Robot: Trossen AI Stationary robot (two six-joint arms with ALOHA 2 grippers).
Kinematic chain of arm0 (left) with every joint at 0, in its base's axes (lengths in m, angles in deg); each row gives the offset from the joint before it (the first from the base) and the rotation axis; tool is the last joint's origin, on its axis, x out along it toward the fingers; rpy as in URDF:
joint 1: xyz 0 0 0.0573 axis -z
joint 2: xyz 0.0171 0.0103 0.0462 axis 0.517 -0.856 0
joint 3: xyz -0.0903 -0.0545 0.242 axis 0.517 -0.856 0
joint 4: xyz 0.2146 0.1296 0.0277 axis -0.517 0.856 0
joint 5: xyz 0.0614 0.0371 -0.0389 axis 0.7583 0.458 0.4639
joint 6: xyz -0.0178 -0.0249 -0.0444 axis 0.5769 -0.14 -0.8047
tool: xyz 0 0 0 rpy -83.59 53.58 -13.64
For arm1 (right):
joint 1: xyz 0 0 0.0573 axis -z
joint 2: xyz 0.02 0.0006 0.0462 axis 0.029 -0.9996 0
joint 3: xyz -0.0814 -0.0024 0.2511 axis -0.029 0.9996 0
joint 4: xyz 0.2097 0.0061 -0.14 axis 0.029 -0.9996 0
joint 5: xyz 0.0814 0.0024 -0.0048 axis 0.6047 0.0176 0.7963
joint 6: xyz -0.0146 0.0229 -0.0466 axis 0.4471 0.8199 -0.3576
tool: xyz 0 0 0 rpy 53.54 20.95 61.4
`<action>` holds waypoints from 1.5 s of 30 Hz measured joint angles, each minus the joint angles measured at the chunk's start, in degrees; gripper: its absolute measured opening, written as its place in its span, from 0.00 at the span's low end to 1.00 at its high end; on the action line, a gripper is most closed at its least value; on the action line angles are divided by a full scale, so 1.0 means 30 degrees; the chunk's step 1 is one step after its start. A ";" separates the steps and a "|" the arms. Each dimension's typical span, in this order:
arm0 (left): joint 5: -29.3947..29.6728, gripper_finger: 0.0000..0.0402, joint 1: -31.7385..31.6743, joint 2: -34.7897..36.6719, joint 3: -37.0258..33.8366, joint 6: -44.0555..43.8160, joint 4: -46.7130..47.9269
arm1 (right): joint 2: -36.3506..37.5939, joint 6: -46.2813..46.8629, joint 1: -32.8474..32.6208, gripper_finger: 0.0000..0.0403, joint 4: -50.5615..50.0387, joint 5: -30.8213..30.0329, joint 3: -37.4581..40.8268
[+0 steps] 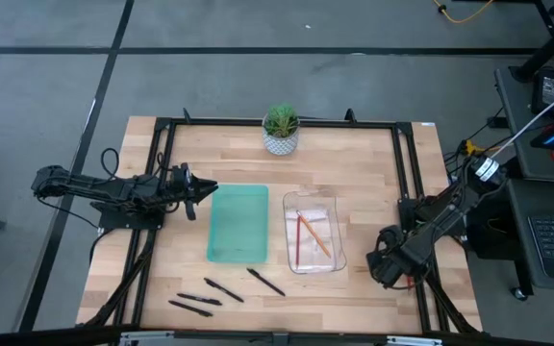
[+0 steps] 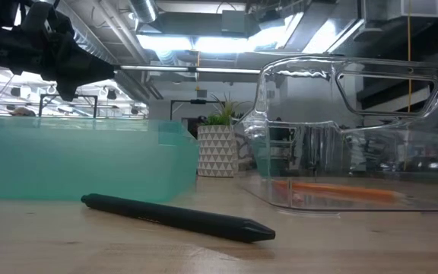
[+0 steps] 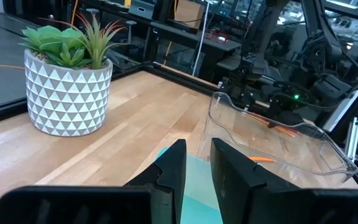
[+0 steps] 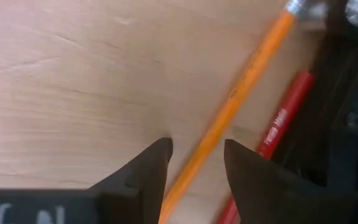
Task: Sort pens & pencils
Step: Put the orange pencil into the transparent bin
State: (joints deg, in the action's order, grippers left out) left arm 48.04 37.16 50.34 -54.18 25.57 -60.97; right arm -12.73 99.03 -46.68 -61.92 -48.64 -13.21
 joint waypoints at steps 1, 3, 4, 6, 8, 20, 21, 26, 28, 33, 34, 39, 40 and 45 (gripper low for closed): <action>0.0000 0.17 0.0005 0.0003 0.0000 0.0000 0.0000 | 0.0051 -0.0385 0.0129 0.40 0.0236 -0.0316 -0.0024; 0.0000 0.17 0.0006 0.0000 0.0000 -0.0007 0.0000 | 0.0069 -0.0658 0.0284 0.40 0.0580 -0.0283 0.0074; 0.0000 0.17 -0.0001 0.0007 0.0000 -0.0007 -0.0035 | 0.0106 -0.0675 0.0356 0.40 0.0757 -0.0260 0.0210; -0.0002 0.17 0.0001 0.0000 0.0000 -0.0007 -0.0002 | 0.0120 -0.0400 0.0380 0.40 0.0893 -0.0255 0.0345; 0.0000 0.17 -0.0001 0.0007 0.0000 -0.0012 -0.0012 | 0.0143 -0.0101 0.0358 0.40 0.0897 -0.0598 0.0339; -0.0007 0.17 -0.0001 0.0004 0.0000 0.0000 0.0002 | 0.0106 -0.1276 0.0362 0.40 0.2520 -0.2937 0.0062; -0.0007 0.17 0.0004 0.0007 0.0000 0.0000 0.0007 | 0.0109 -0.1409 0.0365 0.40 0.2777 -0.3185 0.0062; -0.0007 0.17 0.0004 0.0001 0.0000 0.0007 0.0007 | 0.0114 -0.1485 0.0380 0.40 0.3899 -0.4147 0.0026; -0.0003 0.17 0.0003 0.0007 0.0000 0.0000 0.0007 | 0.0114 -0.1614 0.0380 0.40 0.4164 -0.4367 0.0025; -0.0007 0.17 0.0003 0.0007 0.0000 -0.0007 0.0007 | 0.0063 0.0220 0.0387 0.40 0.3587 -0.4518 0.0004; -0.0001 0.17 -0.0001 0.0007 0.0000 -0.0014 0.0001 | 0.0063 0.0347 0.0387 0.40 0.3673 -0.4535 0.0108; -0.0007 0.17 0.0001 0.0007 0.0000 0.0000 0.0005 | 0.0000 -0.1512 0.0549 0.40 0.4377 -0.4235 0.0396; -0.0006 0.17 0.0005 0.0007 0.0000 0.0000 0.0007 | -0.0014 -0.1930 0.0591 0.40 0.4296 -0.4019 0.0397; -0.0007 0.17 0.0001 0.0002 0.0000 -0.0020 -0.0015 | -0.0025 -0.4895 0.0708 0.40 0.3943 -0.3543 0.0382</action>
State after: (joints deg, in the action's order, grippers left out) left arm 48.02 37.16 50.34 -54.18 25.51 -61.01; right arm -12.80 84.34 -44.55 -50.09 -59.27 -12.07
